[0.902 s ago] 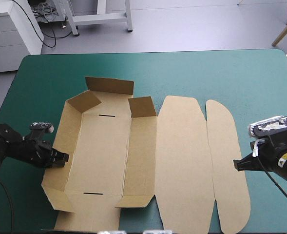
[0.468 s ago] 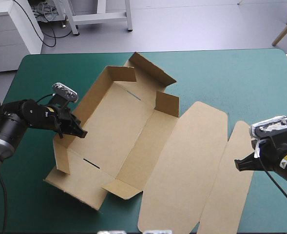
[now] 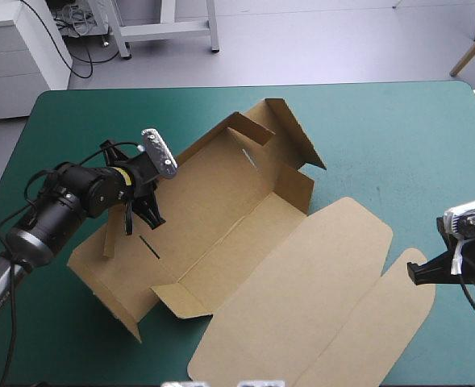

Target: Fold the box

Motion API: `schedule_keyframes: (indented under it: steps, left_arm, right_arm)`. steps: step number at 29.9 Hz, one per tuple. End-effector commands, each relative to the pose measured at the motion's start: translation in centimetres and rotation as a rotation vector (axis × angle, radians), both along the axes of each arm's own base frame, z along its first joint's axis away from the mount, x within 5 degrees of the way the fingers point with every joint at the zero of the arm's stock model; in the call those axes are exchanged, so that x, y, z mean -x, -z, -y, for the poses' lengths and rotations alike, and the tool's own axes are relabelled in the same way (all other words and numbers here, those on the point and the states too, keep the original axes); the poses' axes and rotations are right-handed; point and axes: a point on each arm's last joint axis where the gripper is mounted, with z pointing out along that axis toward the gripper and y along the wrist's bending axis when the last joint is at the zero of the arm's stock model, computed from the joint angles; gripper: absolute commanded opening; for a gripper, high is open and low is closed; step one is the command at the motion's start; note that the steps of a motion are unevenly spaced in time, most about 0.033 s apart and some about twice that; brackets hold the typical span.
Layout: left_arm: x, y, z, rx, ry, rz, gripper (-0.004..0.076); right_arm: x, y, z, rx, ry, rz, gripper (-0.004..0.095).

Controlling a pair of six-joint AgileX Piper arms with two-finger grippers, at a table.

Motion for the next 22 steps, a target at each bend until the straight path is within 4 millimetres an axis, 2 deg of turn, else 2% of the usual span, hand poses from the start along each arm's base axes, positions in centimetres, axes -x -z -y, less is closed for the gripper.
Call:
schedule_keyframes:
  steps: [1, 10, 17, 22]
  left_arm:
    - [0.2, -2.3, 1.4, -0.103, 0.115, 0.199, -0.0010]
    - [1.2, -3.0, 5.0, -0.205, 0.332, 0.367, -0.0010]
    - [1.5, -3.5, 6.0, -0.271, 0.444, 0.466, -0.0010]
    - [1.4, -4.0, 6.4, -0.249, 0.471, 0.534, -0.0010]
  right_arm:
    - [0.1, -1.3, 0.2, -0.006, 0.013, 0.071, -0.0019]
    - [0.2, -1.0, 0.2, -0.022, 0.024, 0.040, -0.0019]
    - [0.3, -1.0, 0.2, -0.017, 0.024, 0.037, -0.0019]
    - [0.2, -1.0, 0.3, -0.012, 0.034, 0.038, -0.0019]
